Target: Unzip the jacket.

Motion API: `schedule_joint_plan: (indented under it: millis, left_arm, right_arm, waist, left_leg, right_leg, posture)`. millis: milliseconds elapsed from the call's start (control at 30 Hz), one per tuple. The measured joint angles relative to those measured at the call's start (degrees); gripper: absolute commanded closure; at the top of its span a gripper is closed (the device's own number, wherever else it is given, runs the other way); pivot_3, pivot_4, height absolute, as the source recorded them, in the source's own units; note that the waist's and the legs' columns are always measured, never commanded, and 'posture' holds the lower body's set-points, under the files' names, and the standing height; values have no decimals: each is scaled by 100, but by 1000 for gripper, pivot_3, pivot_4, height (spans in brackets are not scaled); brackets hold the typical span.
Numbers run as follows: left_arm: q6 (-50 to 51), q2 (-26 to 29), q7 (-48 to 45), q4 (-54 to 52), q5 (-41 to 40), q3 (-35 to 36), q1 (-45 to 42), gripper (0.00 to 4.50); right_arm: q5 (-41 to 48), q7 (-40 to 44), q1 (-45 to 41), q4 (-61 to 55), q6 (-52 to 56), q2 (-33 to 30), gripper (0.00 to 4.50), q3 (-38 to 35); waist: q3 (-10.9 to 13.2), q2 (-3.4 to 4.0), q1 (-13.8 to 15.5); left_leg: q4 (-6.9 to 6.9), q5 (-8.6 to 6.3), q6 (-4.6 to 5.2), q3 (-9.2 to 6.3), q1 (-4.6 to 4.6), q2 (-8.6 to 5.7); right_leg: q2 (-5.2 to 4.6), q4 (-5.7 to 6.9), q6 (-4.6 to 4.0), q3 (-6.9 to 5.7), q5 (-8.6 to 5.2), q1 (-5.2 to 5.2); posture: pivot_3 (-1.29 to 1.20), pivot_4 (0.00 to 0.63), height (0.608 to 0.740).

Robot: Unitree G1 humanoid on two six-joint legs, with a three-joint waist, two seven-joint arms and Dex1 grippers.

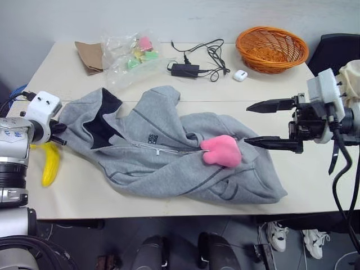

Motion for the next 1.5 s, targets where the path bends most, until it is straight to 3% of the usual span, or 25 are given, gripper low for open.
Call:
schedule_joint_plan:
  millis: [167, 433, 567, 767, 1000, 1200, 1267, 1333, 1500]
  left_arm:
    - [5, 205, -190, 152, -133, 4, -724, 1425]
    - [-218, 492, -906, 799, -337, -84, -2197, 1425]
    - [-892, -120, -1592, 1395, -188, -759, -2898, 1425]
    - [-1886, -1331, -1911, 3311, 330, -1555, -3211, 1425]
    - [-2200, -2383, -1487, 4583, 369, -1379, -3798, 1425]
    - [-2253, -2644, -1242, 4954, 396, -1274, -3798, 1425]
    - [-2291, -2672, -1234, 4979, 423, -1274, -3798, 1798]
    - [-2344, -2675, -1218, 4990, 464, -1274, -3798, 2268]
    - [-2447, -2670, -1231, 4994, 539, -1267, -3798, 3907]
  right_arm:
    - [-1300, -65, -502, 1270, -964, 102, 428, 624]
    - [-2447, -21, -1416, 3067, -1870, 662, 428, 1288]
    - [-2980, -117, -2177, 4287, -2207, 1160, 428, 1615]
    - [-3279, -130, -2752, 5713, -2172, 1552, 428, 1626]
    - [-3218, 217, -3014, 6068, -1482, 2004, 428, 1604]
    - [-3462, 36, -3028, 6543, -1437, 2259, 428, 1632]
    - [-3664, -150, -3029, 6770, -1557, 2347, 428, 1689]
    - [-3778, -410, -3046, 7019, -1645, 2459, 795, 1694]
    - [-3820, -683, -3271, 7428, -1644, 2591, 2415, 1593]
  waist:
    - [2, -3, -3]
    - [2, -3, -32]
    - [2, -2, 12]
    - [3, -3, -34]
    - [3, -3, -146]
    - [3, -3, -166]
    - [3, -3, -167]
    - [3, -3, -161]
    - [3, -3, -168]
  left_leg:
    - [2, 0, 0, 5, -1, 0]
    - [-1, 0, 1, 17, -1, 0]
    - [10, 2, 5, 17, 1, -5]
    - [7, 3, 7, 18, -20, -5]
    - [4, 3, 7, 17, -23, -4]
    - [3, 3, 7, 17, -22, -4]
    - [4, 3, 7, 17, -22, -5]
    - [5, 3, 7, 17, -22, -7]
    - [5, 3, 7, 16, -23, -7]
  right_leg:
    - [8, 2, 0, -6, 0, -3]
    - [17, 1, 0, -5, 0, -8]
    - [11, 6, 1, -10, 0, 3]
    - [14, 1, 2, -25, 1, -14]
    - [4, 5, 2, -50, 1, -19]
    - [4, 7, 2, -49, 1, -20]
    - [3, 7, 2, -48, 1, -20]
    - [1, 8, 2, -49, 1, -20]
    - [2, 8, 2, -48, 1, -20]
  posture:
    - [0, 150, 740]
    - [0, 150, 740]
    - [0, 150, 740]
    - [0, 150, 740]
    - [0, 150, 740]
    - [0, 150, 740]
    - [0, 150, 740]
    - [0, 150, 740]
    - [0, 150, 740]
